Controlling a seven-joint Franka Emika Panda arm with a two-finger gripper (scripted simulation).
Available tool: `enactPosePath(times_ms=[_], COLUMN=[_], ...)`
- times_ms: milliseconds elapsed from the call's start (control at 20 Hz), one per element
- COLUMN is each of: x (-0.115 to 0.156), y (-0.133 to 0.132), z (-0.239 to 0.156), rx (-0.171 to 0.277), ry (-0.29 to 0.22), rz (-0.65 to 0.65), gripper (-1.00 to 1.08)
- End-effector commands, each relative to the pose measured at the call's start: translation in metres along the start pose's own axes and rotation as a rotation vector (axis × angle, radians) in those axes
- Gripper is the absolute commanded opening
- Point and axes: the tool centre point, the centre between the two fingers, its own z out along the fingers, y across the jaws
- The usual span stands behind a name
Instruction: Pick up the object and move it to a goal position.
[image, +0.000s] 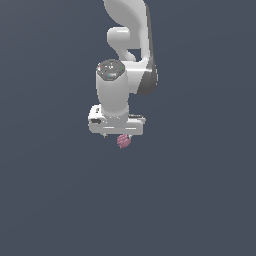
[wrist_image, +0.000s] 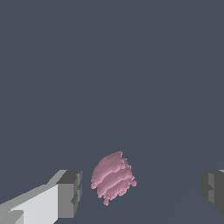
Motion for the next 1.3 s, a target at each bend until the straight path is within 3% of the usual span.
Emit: enactPosePath(times_ms=[0, 700, 1250], x=[0.0, 0.003, -0.01], y=[0.0, 0.018, 0.011], z=[0.0, -0.007, 0.014], rx=[0.0, 0.018, 0.012], ry=[0.0, 0.002, 0.002], rz=[0.0, 0.041, -0.099], gripper=[1.0, 1.0, 1.0])
